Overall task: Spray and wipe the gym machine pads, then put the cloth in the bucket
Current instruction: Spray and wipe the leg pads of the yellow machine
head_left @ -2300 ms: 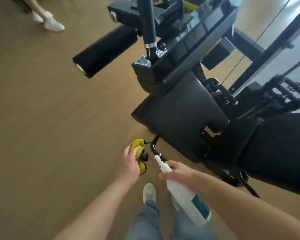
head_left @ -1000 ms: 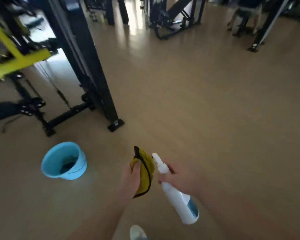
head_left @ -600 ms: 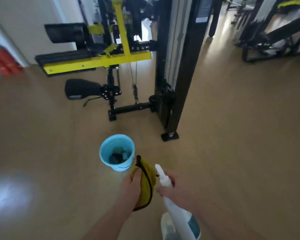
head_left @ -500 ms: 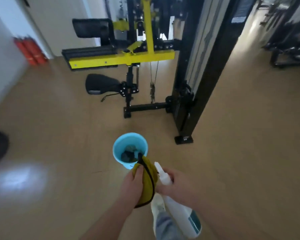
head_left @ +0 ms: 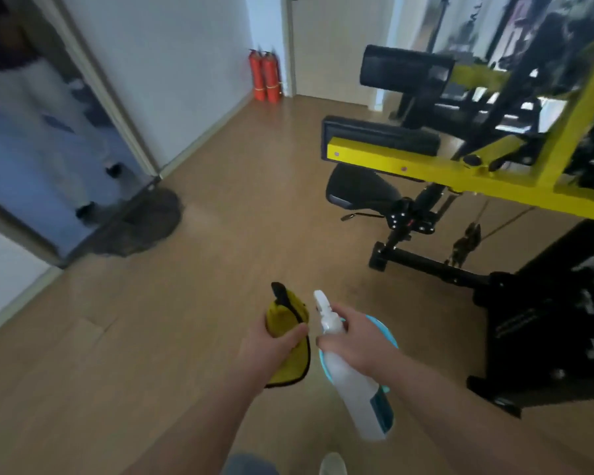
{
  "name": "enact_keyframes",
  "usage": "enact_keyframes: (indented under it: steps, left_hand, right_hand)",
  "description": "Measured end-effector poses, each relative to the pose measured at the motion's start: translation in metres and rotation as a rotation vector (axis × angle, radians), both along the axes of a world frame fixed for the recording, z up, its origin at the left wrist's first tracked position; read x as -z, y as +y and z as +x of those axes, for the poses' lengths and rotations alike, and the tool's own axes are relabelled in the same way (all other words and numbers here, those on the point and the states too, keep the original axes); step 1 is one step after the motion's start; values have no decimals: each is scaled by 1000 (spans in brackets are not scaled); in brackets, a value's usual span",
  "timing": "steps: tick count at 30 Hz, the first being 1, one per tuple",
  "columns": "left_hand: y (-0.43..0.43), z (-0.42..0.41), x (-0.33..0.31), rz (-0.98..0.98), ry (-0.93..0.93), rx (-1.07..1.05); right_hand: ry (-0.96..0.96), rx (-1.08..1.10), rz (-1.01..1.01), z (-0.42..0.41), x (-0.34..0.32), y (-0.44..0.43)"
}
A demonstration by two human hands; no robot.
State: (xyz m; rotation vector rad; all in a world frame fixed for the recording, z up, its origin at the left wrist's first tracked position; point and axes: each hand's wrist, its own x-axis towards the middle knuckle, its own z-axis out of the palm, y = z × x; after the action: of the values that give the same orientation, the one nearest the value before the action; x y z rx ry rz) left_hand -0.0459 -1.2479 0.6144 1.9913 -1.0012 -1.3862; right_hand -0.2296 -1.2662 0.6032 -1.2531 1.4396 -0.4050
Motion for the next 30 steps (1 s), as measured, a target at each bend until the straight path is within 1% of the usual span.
enact_keyframes:
  steps: [2,5,7,9,13,16,18,22,24,27,30]
  left_hand:
    - [-31,17,-6,-34,-14,-29]
    - [-89,48,5,-55,-20,-99]
    - [-132,73,17,-57,11,-140]
    - [-179,99,25,-58,46,-154]
    - [-283,154,35,-52,106,-113]
    - [-361,187,23,-58,170,-66]
    - [-413,202,16,-72,172,-14]
    - [-514,209,10,-61,200,136]
    - [-566,206,16,-40,187,169]
    - [-646,193,27,29,177,194]
    - [-728,175,31,70,212,152]
  right_hand:
    - [-29,-59,11,21,-4,-38]
    - [-59,-123,35,52,-1,-98]
    - [-55,-142,39,78,4,-142]
    - [-60,-123,54,106,12,-190]
    - [-40,-60,74,161,20,-292]
    - [-20,9,74,197,5,-365]
    - [-23,52,61,210,-5,-413]
    - [-31,140,50,218,-7,-506]
    - [-26,191,51,217,1,-554]
    - [-28,251,67,209,14,-629]
    - [-30,288,70,196,21,-707]
